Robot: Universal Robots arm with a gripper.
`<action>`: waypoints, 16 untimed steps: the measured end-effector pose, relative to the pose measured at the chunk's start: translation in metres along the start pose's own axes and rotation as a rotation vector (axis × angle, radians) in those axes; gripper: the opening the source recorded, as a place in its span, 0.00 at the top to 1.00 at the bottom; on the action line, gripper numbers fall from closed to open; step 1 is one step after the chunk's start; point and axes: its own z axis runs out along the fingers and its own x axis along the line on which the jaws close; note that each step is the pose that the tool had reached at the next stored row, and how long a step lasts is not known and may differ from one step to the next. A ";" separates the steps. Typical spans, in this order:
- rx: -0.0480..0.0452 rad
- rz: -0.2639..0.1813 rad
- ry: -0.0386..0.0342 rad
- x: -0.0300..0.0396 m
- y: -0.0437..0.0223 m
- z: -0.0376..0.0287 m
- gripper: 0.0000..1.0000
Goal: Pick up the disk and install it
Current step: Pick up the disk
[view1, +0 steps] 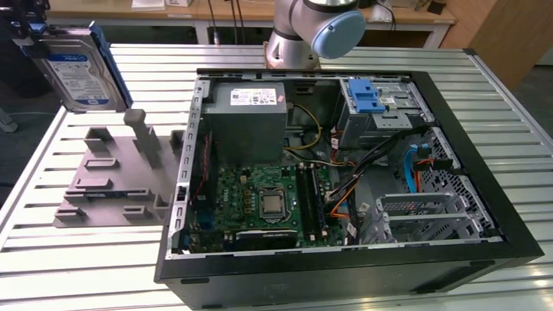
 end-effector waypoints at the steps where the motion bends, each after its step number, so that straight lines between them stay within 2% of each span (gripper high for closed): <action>1: 0.0001 0.000 0.0000 0.0000 0.0001 -0.0009 0.64; 16: 0.0007 0.000 0.0000 0.0000 0.0002 -0.0030 0.64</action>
